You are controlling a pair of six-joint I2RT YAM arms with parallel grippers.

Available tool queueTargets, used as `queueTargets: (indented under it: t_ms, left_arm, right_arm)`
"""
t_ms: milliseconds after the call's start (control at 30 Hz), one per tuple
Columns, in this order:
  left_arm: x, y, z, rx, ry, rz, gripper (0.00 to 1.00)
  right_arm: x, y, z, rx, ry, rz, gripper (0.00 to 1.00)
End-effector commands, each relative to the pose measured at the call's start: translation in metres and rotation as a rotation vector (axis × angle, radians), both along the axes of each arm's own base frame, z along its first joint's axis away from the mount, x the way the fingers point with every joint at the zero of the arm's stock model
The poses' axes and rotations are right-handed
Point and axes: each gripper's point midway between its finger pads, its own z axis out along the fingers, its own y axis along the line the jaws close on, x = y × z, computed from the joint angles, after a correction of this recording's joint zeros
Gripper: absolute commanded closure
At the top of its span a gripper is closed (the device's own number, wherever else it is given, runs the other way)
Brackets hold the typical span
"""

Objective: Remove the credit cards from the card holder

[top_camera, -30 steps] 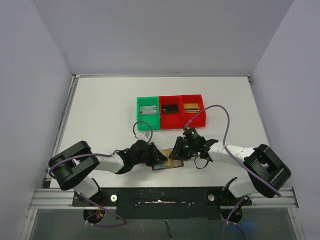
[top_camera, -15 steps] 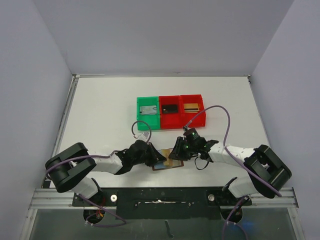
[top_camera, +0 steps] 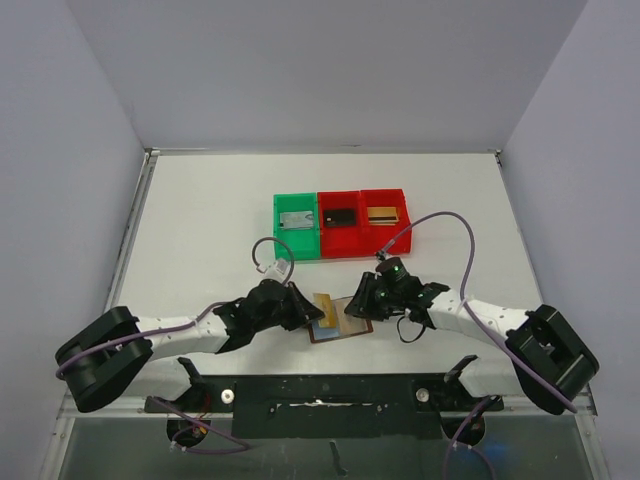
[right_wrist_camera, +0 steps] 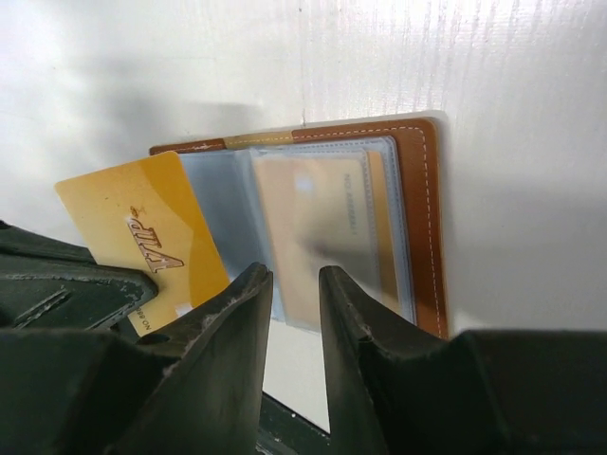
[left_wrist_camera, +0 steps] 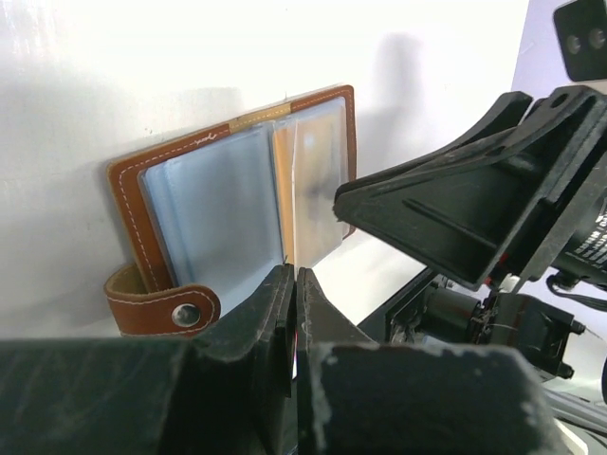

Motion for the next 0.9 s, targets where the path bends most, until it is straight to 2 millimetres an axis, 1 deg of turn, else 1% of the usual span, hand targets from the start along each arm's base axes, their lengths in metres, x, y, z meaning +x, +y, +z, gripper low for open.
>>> queueTargets:
  t_ms: [0, 67, 133, 167, 233, 267, 400, 433, 500, 533, 567, 600, 700, 767, 867]
  left_arm:
    - [0.008, -0.001, 0.024, -0.007, -0.088, -0.014, 1.00]
    - [0.010, 0.000, 0.031, -0.014, -0.112, -0.009, 1.00]
    - [0.011, 0.002, 0.038, -0.023, -0.135, 0.001, 1.00]
    - [0.013, 0.003, 0.041, -0.028, -0.147, 0.007, 1.00]
    - [0.014, 0.004, 0.047, -0.035, -0.170, 0.009, 1.00]
    - [0.015, 0.004, 0.051, -0.039, -0.185, 0.008, 1.00]
    - [0.018, 0.003, 0.066, -0.057, -0.240, 0.007, 1.00]
    - [0.018, 0.003, 0.071, -0.066, -0.257, 0.002, 1.00]
    - [0.020, 0.002, 0.079, -0.080, -0.285, -0.003, 1.00]
    - [0.020, 0.001, 0.083, -0.089, -0.301, -0.008, 1.00]
    - [0.020, 0.001, 0.088, -0.097, -0.316, -0.012, 1.00]
    - [0.020, 0.000, 0.092, -0.108, -0.330, -0.018, 1.00]
    - [0.018, -0.004, 0.104, -0.152, -0.364, -0.036, 1.00]
    - [0.015, -0.009, 0.112, -0.184, -0.380, -0.061, 1.00]
    - [0.012, -0.018, 0.134, -0.237, -0.408, -0.106, 1.00]
  right_arm:
    - [0.017, 0.001, 0.035, 0.072, -0.140, -0.025, 0.70]
    - [0.022, 0.002, 0.054, 0.118, -0.210, -0.031, 0.65]
    - [0.028, -0.002, 0.068, 0.134, -0.270, -0.053, 0.59]
    - [0.030, -0.005, 0.074, 0.137, -0.299, -0.067, 0.54]
    - [0.036, -0.015, 0.084, 0.137, -0.356, -0.110, 0.41]
    - [0.039, -0.019, 0.088, 0.139, -0.382, -0.130, 0.37]
    - [0.043, -0.033, 0.100, 0.164, -0.500, -0.162, 0.32]
    - [0.043, -0.035, 0.102, 0.169, -0.523, -0.165, 0.31]
    - [0.043, -0.047, 0.101, 0.152, -0.519, -0.199, 0.31]
    - [0.043, -0.052, 0.100, 0.147, -0.507, -0.218, 0.25]
    - [0.042, -0.056, 0.100, 0.147, -0.502, -0.227, 0.21]
    - [0.042, -0.059, 0.101, 0.153, -0.502, -0.228, 0.21]
    - [0.040, -0.059, 0.108, 0.215, -0.521, -0.199, 0.15]
    - [0.036, -0.056, 0.114, 0.280, -0.535, -0.161, 0.14]
    - [0.033, -0.049, 0.131, 0.387, -0.570, -0.111, 0.16]
